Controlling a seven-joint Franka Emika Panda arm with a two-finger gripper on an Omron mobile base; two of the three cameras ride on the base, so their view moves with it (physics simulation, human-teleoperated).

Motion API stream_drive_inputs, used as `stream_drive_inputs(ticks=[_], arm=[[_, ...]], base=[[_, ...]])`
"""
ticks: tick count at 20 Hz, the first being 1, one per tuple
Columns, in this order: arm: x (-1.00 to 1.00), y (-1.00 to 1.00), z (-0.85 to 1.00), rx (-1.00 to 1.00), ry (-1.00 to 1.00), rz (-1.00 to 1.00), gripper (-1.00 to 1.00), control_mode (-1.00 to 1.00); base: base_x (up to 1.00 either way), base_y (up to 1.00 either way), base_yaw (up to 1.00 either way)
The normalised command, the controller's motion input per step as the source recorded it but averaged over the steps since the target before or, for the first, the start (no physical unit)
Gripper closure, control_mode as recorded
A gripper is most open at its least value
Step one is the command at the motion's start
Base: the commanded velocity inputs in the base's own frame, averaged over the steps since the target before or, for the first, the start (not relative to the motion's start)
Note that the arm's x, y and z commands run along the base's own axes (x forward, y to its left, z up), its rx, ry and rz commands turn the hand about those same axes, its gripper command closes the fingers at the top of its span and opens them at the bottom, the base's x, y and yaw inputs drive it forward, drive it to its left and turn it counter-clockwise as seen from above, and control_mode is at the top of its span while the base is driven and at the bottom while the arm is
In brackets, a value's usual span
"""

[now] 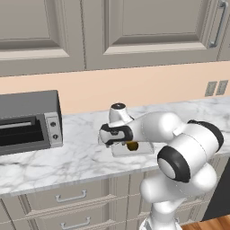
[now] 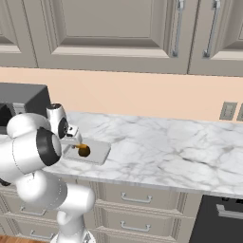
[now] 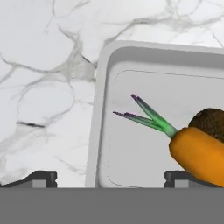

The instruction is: Take the carrot and avocado out of the freezer and place them in the tupperware container on the counter. Then put the tupperware containing the vegetables back in the freezer.

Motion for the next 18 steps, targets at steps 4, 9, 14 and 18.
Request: stream_drive_inputs(ticks=[4, 9, 14, 18], arm=[[-0.08, 0.0, -0.32, 0.02, 0.0, -0.17, -1.0, -1.0], [0.05, 0.0, -0.47, 0.02, 0.0, -0.2, -1.0, -1.0], [0.12, -0.02, -0.55, 0.0, 0.0, -0.14, -1.0, -1.0], [0.0, -0.21, -0.54, 0.0, 0.0, -0.07, -1.0, -1.0]], base=[[0.0, 0.0, 0.0], [0.0, 0.0, 0.0], [0.0, 0.0, 0.0], [0.0, 0.0, 0.0]])
